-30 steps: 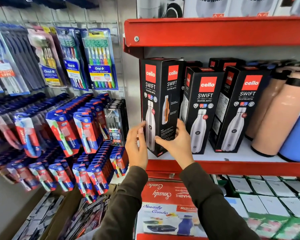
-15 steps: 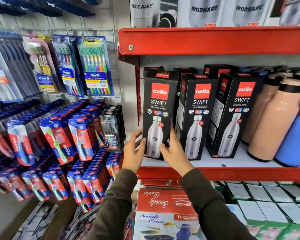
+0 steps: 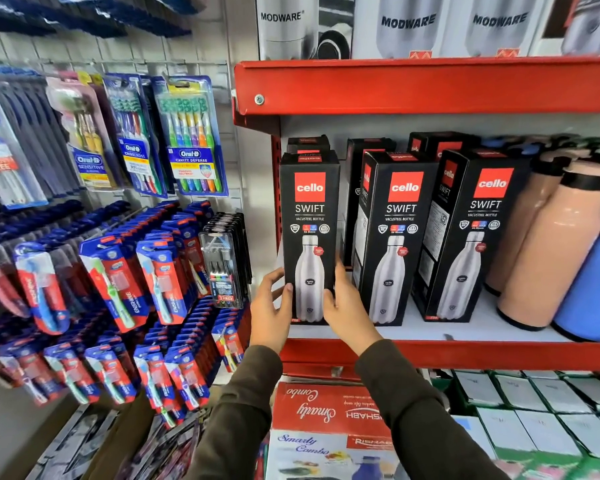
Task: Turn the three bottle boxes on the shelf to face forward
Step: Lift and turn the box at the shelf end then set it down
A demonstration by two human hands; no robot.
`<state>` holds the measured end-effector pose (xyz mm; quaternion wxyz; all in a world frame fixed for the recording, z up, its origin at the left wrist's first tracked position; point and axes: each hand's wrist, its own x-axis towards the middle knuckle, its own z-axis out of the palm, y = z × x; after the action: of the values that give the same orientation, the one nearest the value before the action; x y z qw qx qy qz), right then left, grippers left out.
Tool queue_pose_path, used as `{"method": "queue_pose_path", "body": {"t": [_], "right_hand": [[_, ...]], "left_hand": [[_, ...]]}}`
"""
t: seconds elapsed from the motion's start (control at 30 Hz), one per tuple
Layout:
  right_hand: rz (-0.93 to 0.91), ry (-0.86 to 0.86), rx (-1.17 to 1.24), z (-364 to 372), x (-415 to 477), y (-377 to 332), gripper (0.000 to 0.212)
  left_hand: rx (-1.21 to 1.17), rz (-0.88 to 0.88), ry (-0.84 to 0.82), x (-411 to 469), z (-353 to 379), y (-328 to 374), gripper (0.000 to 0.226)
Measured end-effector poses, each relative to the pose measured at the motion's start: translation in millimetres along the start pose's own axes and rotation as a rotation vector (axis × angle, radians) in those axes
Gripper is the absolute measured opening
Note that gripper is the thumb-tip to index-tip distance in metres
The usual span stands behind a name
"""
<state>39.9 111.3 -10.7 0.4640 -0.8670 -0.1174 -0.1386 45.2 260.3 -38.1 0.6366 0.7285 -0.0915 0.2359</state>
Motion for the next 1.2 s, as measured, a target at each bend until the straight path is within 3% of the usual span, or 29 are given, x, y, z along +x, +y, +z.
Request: {"method": "queue_pose_path", "body": {"t": [0.2,0.53,1.2], "right_hand": [[0.021,0.015,0.072,2,0,4,0.069],[0.004,0.215,0.205,11,-9,3,0.048],[0.003,0.199,0.322,-2,-51,-4,0.043]], "left_hand": [[-0.010,0.003,0.020,-3,0,0,0.030],[-0.034,-0.044,0.014,-4,-1,9,0.018],[0.001,-0.054,0.037,-41,-13,23,0.028]]}}
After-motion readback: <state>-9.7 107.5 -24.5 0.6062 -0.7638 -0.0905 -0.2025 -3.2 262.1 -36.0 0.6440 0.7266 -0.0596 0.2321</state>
